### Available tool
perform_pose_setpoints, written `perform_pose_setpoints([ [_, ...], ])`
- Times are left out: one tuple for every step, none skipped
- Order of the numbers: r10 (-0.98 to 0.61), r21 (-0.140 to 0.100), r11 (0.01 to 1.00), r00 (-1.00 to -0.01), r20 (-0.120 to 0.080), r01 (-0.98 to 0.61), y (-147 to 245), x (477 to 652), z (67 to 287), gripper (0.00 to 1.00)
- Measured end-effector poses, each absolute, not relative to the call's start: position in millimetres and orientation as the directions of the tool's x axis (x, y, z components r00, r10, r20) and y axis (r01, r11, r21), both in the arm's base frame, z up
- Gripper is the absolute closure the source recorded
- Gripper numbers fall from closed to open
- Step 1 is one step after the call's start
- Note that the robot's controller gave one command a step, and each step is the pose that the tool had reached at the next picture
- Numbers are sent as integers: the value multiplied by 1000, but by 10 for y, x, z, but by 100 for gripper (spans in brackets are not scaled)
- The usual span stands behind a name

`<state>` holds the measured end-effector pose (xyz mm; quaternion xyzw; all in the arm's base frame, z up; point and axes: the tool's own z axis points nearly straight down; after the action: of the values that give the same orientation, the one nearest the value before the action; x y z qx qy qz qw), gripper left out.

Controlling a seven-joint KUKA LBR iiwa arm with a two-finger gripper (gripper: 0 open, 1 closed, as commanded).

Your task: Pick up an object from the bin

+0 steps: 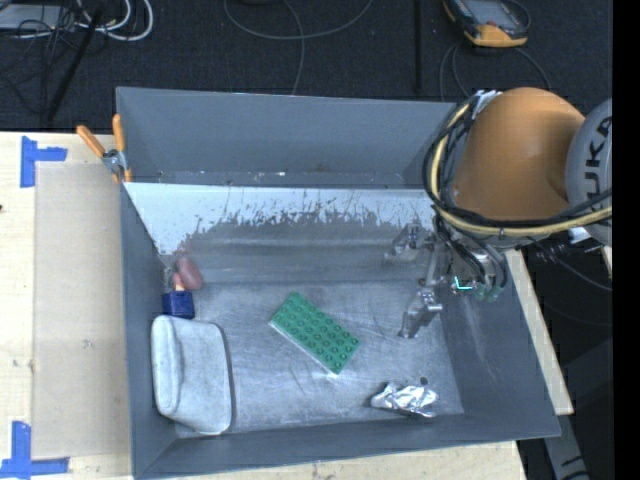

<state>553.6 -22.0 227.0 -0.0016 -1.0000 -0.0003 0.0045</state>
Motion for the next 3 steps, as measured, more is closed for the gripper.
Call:
perform_pose_setpoints([
  [2, 0, 1000, -1000, 1, 2, -218, 5551, 2315, 100],
  [118, 0, 993, -993, 13, 118, 124, 4863, 1049, 100],
  [-79, 0, 997, -997, -1, -79, -232, 4846, 1498, 100],
])
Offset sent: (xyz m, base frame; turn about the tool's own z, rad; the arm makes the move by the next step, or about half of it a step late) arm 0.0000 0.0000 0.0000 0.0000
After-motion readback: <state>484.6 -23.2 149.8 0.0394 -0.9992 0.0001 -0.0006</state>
